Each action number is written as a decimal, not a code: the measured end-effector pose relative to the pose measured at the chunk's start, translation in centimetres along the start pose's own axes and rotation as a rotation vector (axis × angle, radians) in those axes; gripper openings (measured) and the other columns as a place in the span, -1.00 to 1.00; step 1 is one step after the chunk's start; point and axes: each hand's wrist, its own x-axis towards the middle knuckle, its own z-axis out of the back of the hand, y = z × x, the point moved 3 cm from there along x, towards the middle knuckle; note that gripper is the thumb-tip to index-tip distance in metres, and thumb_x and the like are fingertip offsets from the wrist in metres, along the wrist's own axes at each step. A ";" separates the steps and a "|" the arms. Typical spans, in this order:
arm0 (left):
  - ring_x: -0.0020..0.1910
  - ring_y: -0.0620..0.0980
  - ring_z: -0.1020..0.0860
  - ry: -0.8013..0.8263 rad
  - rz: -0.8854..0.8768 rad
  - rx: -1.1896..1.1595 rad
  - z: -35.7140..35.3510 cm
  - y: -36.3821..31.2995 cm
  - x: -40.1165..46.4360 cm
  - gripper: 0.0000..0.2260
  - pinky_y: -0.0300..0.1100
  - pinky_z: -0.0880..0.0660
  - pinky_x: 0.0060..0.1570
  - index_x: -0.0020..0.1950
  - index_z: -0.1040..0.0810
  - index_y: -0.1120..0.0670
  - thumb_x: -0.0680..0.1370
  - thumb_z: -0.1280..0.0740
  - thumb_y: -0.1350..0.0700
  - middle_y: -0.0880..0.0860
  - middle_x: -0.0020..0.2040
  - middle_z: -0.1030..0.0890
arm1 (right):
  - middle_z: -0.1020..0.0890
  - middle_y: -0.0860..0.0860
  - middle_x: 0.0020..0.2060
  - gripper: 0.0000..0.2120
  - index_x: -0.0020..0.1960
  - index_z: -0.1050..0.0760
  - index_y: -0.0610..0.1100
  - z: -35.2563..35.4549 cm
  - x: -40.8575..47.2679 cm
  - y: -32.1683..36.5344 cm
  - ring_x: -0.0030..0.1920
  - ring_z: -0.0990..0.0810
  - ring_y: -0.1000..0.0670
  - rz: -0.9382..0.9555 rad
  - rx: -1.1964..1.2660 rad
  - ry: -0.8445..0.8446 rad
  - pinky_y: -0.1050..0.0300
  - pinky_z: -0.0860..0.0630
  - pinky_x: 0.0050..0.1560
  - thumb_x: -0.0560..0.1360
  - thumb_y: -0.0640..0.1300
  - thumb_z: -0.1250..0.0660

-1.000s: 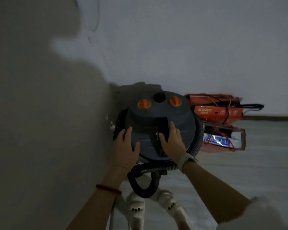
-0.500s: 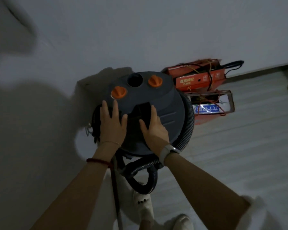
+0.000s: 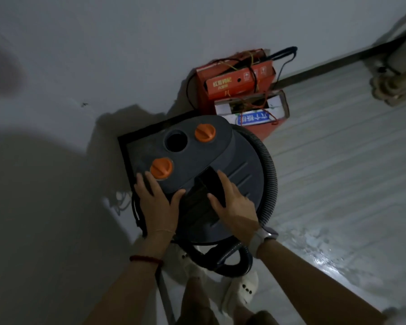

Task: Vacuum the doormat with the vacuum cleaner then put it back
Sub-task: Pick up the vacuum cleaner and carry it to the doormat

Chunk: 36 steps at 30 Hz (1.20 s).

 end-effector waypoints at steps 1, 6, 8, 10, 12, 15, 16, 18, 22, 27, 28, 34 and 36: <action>0.47 0.35 -0.05 0.009 0.002 0.002 -0.8 -0.3 -1.2 -0.15 0.17 -0.16 0.41 0.48 0.00 0.32 0.42 -0.18 -0.22 0.35 0.49 0.02 | -0.51 -0.13 0.20 -0.34 0.50 -0.08 -0.04 0.7 -0.7 -0.9 -0.06 -0.60 -0.19 -0.004 -0.021 0.015 -0.11 -0.56 -0.24 0.50 0.26 -0.04; 0.46 0.35 -0.03 0.026 -0.004 -0.045 -4.4 -2.2 -6.4 -0.16 0.23 -0.12 0.42 0.49 -0.02 0.29 0.44 -0.19 -0.23 0.36 0.48 0.02 | -0.49 -0.11 0.22 -0.41 0.50 -0.03 0.03 3.4 -4.5 -5.6 0.07 -0.57 -0.17 -0.023 -0.037 0.041 -0.10 -0.54 -0.11 0.56 0.12 -0.15; 0.47 0.32 0.00 0.055 -0.017 -0.071 -5.6 -2.9 -8.2 -0.11 0.22 -0.11 0.42 0.49 -0.01 0.28 0.43 -0.11 -0.35 0.34 0.48 0.04 | -0.53 -0.13 0.17 -0.40 0.49 -0.08 0.01 4.2 -6.4 -6.9 0.01 -0.59 -0.19 -0.034 -0.023 0.007 -0.09 -0.55 -0.19 0.52 0.17 -0.13; 0.47 0.33 -0.01 0.102 -0.058 -0.082 -6.8 -3.6 -9.8 -0.06 0.25 -0.13 0.40 0.49 -0.03 0.28 0.42 -0.01 -0.45 0.33 0.48 0.03 | -0.55 -0.14 0.14 -0.36 0.49 -0.12 0.00 4.7 -8.4 -8.4 -0.04 -0.61 -0.20 -0.076 0.010 -0.014 -0.10 -0.56 -0.24 0.47 0.22 -0.08; 0.46 0.36 -0.04 0.145 -0.113 -0.071 -8.1 -4.4 -11.1 -0.10 0.30 -0.19 0.35 0.49 -0.07 0.28 0.44 -0.04 -0.42 0.34 0.48 0.00 | -0.54 -0.13 0.16 -0.36 0.49 -0.10 0.01 5.4 -10.6 -10.0 -0.03 -0.61 -0.20 -0.140 0.048 -0.029 -0.13 -0.57 -0.19 0.48 0.23 -0.10; 0.47 0.34 -0.04 0.228 -0.222 -0.010 -9.9 -5.8 -12.4 -0.17 0.32 -0.25 0.30 0.50 -0.04 0.24 0.48 -0.07 -0.36 0.30 0.49 0.02 | -0.48 -0.09 0.27 -0.41 0.49 -0.05 0.03 6.5 -13.5 -12.2 0.10 -0.57 -0.16 -0.264 0.100 -0.059 -0.12 -0.54 0.00 0.55 0.10 -0.19; 0.47 0.33 -0.04 0.256 -0.254 0.024 -10.5 -6.4 -12.6 -0.18 0.31 -0.26 0.31 0.50 -0.04 0.23 0.48 -0.07 -0.34 0.29 0.49 0.02 | -0.47 -0.08 0.29 -0.41 0.49 -0.04 0.03 6.7 -14.3 -12.9 0.13 -0.56 -0.14 -0.296 0.115 -0.076 -0.10 -0.53 0.03 0.55 0.07 -0.20; 0.46 0.33 -0.06 0.299 -0.330 0.096 -11.8 -8.3 -12.8 -0.19 0.30 -0.26 0.31 0.50 -0.05 0.22 0.47 -0.05 -0.34 0.30 0.49 0.01 | -0.47 -0.06 0.30 -0.41 0.49 -0.04 0.03 7.5 -15.7 -14.3 0.14 -0.56 -0.12 -0.359 0.158 -0.133 -0.07 -0.52 0.04 0.54 0.05 -0.21; 0.47 0.34 -0.03 0.416 -0.455 0.180 -14.9 -12.8 -12.9 -0.17 0.30 -0.22 0.34 0.50 -0.06 0.23 0.43 -0.05 -0.33 0.30 0.49 0.01 | -0.48 -0.06 0.28 -0.40 0.49 -0.03 0.07 9.2 -17.4 -17.3 0.14 -0.57 -0.13 -0.485 0.242 -0.260 -0.08 -0.54 0.04 0.54 0.05 -0.22; 0.50 0.28 0.14 0.603 -0.634 0.206 -20.6 -20.0 -13.5 -0.21 0.23 -0.05 0.44 0.52 0.02 0.19 0.46 -0.27 -0.15 0.25 0.52 0.15 | -0.46 -0.08 0.32 -0.38 0.50 0.00 0.08 12.5 -19.1 -22.4 0.19 -0.53 -0.15 -0.636 0.290 -0.422 -0.10 -0.51 0.11 0.54 0.04 -0.22; 0.50 0.27 0.16 0.637 -0.669 0.208 -21.9 -21.6 -13.8 -0.21 0.22 -0.02 0.45 0.52 0.03 0.18 0.48 -0.30 -0.10 0.24 0.52 0.17 | -0.46 -0.09 0.32 -0.37 0.50 0.00 0.07 13.3 -19.5 -23.6 0.19 -0.53 -0.16 -0.668 0.295 -0.455 -0.11 -0.51 0.12 0.54 0.04 -0.22; 0.49 0.22 0.24 0.777 -0.818 0.237 -29.9 -30.6 -16.2 -0.20 0.15 0.09 0.48 0.53 0.11 0.13 0.50 -0.32 -0.05 0.19 0.52 0.24 | -0.50 -0.15 0.25 -0.38 0.50 -0.01 0.02 18.2 -21.0 -30.4 0.12 -0.55 -0.23 -0.796 0.294 -0.645 -0.16 -0.53 0.03 0.54 -0.03 -0.24; 0.49 0.20 0.25 0.817 -0.871 0.243 -32.4 -33.7 -16.7 -0.20 0.11 0.12 0.48 0.52 0.13 0.13 0.50 -0.32 -0.04 0.17 0.52 0.25 | -0.51 -0.17 0.23 -0.38 0.50 -0.02 -0.01 19.7 -21.0 -32.7 0.12 -0.55 -0.23 -0.842 0.302 -0.707 -0.14 -0.51 0.02 0.54 -0.04 -0.24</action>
